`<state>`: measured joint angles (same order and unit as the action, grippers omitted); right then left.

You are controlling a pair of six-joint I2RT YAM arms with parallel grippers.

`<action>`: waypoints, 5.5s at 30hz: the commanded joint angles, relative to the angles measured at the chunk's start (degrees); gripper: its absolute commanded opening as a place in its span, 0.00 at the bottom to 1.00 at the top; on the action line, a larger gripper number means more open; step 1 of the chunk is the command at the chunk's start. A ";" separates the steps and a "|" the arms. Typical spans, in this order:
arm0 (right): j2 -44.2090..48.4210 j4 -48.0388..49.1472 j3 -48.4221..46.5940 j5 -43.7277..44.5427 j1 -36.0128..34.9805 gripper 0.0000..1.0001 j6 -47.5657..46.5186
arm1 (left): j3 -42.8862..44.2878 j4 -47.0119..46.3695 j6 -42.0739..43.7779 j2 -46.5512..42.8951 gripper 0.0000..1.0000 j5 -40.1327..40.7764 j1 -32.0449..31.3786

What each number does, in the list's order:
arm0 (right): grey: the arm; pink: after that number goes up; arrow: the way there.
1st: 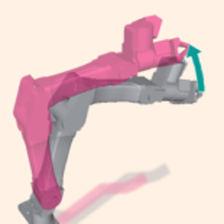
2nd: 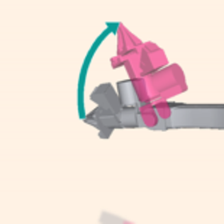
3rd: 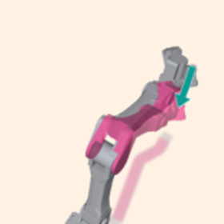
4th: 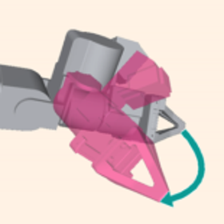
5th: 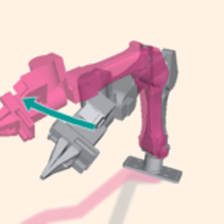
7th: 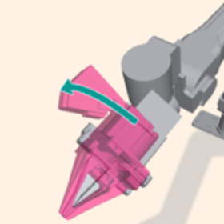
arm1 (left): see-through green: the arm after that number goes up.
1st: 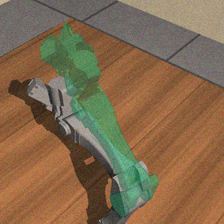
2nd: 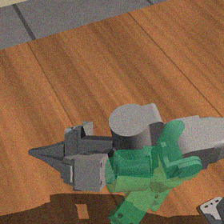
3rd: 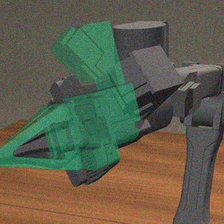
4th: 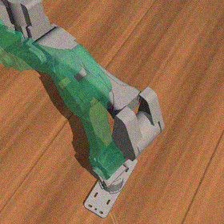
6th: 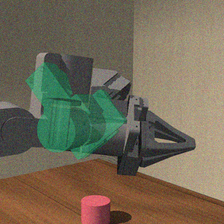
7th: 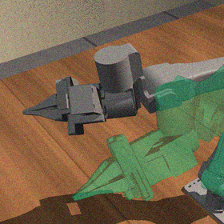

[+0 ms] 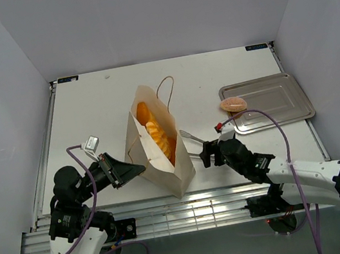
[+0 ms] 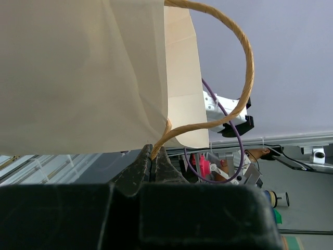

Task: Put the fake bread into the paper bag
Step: Adjust the clamp at the center of the board, then pick up the clamp at the center of the board.

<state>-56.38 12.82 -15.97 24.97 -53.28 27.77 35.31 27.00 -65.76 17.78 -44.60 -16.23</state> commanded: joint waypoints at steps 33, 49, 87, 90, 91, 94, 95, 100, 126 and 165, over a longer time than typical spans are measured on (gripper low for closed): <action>1.54 15.92 12.62 -24.35 14.78 0.95 5.19 | 0.81 2.88 0.89 -1.43 0.00 -1.37 -0.12; -3.29 14.95 10.26 -17.95 5.65 0.95 -2.72 | 0.11 3.49 0.63 -2.49 0.00 -1.28 -0.12; -36.34 31.92 8.15 13.96 -17.39 0.60 -3.42 | -0.94 3.41 0.89 -2.75 0.00 -1.37 -0.12; -38.80 31.13 7.18 15.01 -18.26 0.60 -3.16 | -1.30 3.32 0.81 -2.84 0.00 -1.37 -0.12; -39.41 30.34 6.92 15.37 -18.35 0.60 -2.90 | -1.30 3.32 0.81 -2.84 0.00 -1.28 -0.12; -42.49 28.50 5.69 16.33 -18.97 0.57 -1.23 | -1.21 3.23 0.98 -2.49 0.00 -1.28 -0.12; -43.98 27.97 5.07 16.77 -19.32 0.54 -0.62 | -1.03 3.14 0.89 -2.40 0.00 -1.19 -0.21; -47.94 28.93 5.59 17.39 -19.67 0.34 3.60 | -0.77 2.97 1.07 -2.22 0.00 -1.19 -0.12; 5.21 -9.64 -4.77 -1.41 3.87 0.08 9.32 | -0.59 3.14 0.63 -3.28 0.00 -0.31 -0.12; 30.53 -28.03 -5.57 -47.56 51.87 0.29 34.78 | -0.77 1.91 0.54 -3.37 0.00 -3.21 -0.12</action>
<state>-27.53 -16.84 -22.94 -21.28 -2.13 56.14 34.20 29.45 -65.98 13.65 -45.91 -16.23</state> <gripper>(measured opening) 0.294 0.026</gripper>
